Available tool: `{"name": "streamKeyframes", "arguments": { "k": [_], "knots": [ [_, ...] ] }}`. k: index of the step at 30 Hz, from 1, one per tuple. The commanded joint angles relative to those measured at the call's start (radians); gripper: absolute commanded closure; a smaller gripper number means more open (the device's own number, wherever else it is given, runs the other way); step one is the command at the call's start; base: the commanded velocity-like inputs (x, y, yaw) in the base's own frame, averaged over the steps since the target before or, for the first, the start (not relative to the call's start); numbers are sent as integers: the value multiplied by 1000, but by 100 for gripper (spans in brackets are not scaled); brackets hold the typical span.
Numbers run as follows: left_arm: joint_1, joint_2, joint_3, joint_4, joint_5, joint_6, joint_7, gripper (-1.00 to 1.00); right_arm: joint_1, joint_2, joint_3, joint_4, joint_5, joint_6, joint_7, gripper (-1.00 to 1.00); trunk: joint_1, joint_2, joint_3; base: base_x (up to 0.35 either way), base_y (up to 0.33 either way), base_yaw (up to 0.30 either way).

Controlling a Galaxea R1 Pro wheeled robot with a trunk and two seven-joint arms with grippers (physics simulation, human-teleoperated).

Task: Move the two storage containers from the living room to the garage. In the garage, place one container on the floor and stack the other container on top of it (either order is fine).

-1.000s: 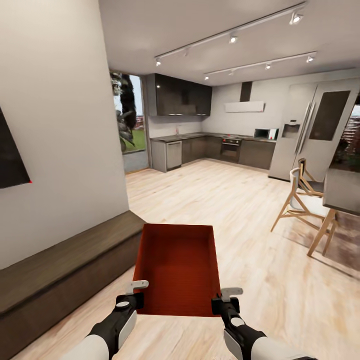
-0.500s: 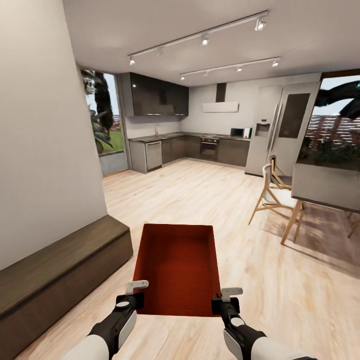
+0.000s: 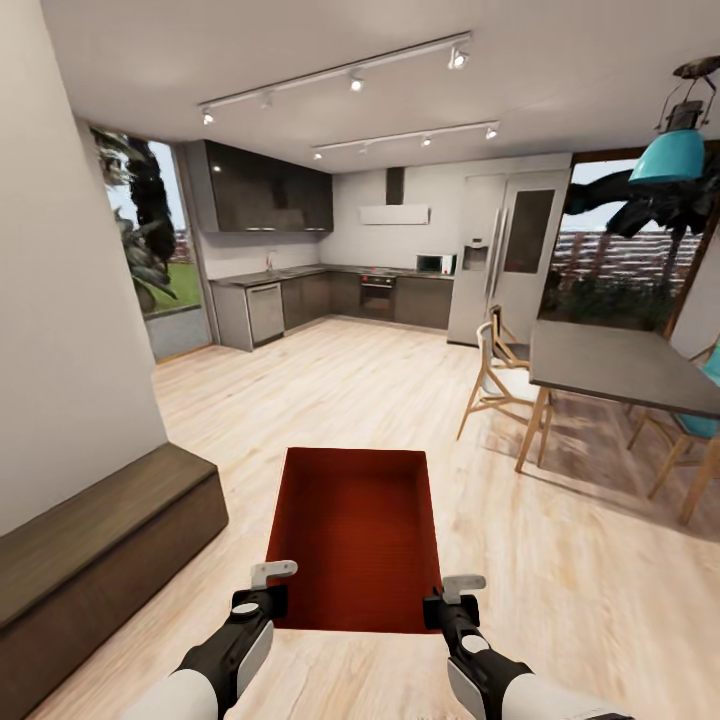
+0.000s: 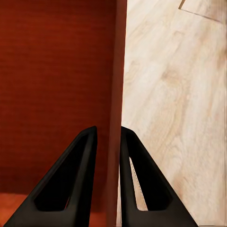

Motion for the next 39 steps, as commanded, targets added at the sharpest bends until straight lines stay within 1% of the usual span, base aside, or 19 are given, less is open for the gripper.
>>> {"name": "streamKeyframes", "arguments": {
  "k": [1,39],
  "knots": [
    [0,-1,13,-2,2,7,4,100,-1,0,-27,-1,-5,-4,-6,100,0,-1,-1,0,0,-278],
    [0,-1,14,-2,2,7,3,100,-1,-1,-27,-1,-5,-4,-6,100,0,-1,-1,0,0,-278]
  ]
}}
